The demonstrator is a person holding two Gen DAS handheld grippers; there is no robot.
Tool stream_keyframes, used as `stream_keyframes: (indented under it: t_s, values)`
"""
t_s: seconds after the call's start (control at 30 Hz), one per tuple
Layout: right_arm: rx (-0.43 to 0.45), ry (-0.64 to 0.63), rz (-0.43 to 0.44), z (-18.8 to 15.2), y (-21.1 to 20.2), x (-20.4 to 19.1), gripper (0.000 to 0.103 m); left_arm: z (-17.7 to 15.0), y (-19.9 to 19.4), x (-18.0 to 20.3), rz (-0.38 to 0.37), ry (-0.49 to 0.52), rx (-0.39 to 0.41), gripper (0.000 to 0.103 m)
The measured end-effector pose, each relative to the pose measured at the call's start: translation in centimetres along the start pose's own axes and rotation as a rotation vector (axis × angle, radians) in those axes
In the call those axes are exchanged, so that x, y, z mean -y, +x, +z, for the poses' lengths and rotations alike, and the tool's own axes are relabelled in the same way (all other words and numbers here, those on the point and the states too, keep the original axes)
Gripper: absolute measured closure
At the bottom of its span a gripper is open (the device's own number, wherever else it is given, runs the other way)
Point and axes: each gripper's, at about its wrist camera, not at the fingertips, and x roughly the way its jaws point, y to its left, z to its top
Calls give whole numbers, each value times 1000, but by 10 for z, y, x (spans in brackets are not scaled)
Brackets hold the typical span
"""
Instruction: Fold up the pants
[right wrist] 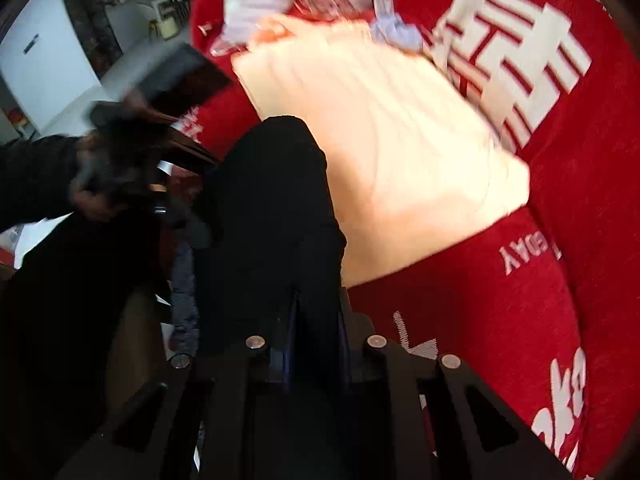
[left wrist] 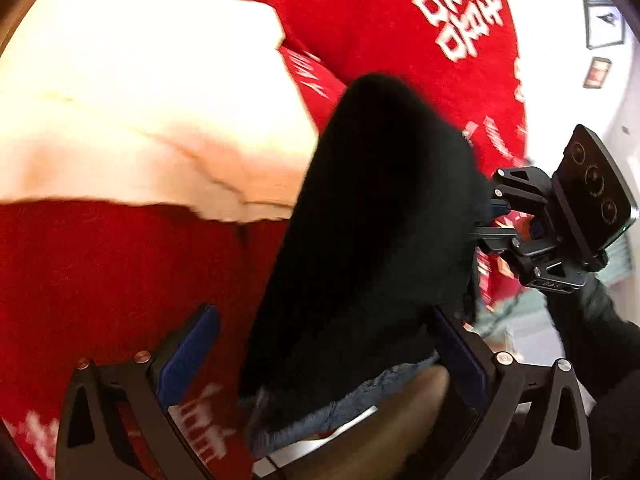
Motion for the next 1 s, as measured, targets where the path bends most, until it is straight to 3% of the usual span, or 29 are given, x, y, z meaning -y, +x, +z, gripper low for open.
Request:
stream_keyframes:
  t_s: [0.1, 0.2, 0.27, 0.3, 0.33, 0.4, 0.53, 0.6, 0.63, 0.77, 0.83, 1.0]
  values:
    - [14, -2, -3, -1, -2, -7, 84, 5, 26, 25, -63, 88, -93, 0]
    - [-3, 32, -27, 3, 8, -1, 84, 2, 44, 56, 10, 186, -139, 0]
    - [-8, 96, -24, 5, 15, 11, 83, 1, 47, 64, 65, 173, -139, 21]
    - [-18, 154, -24, 3, 19, 21, 79, 0, 46, 65, 105, 166, -142, 54]
    - [-19, 200, -25, 1, 19, 27, 75, -2, 47, 65, 131, 151, -163, 75]
    - [0, 351, -55, -8, 16, 50, 46, -4, 46, 64, 173, 110, -189, 75]
    - [125, 790, -133, -63, -12, 90, 41, -2, 46, 81, 240, 96, -176, 76]
    - [195, 954, -181, -94, -23, 92, 37, 6, 52, 92, 270, 104, -167, 77]
    - [189, 1010, -213, -108, -22, 89, 36, 7, 51, 96, 284, 106, -165, 77]
    - [91, 1140, -217, -154, 3, 59, 36, 4, 42, 107, 308, 103, -151, 77]
    - [148, 1104, -266, -161, 0, 32, 36, 4, 36, 119, 314, 110, -145, 77]
    - [113, 1009, -292, -178, -3, -42, 24, 2, 33, 153, 355, 157, -134, 77]
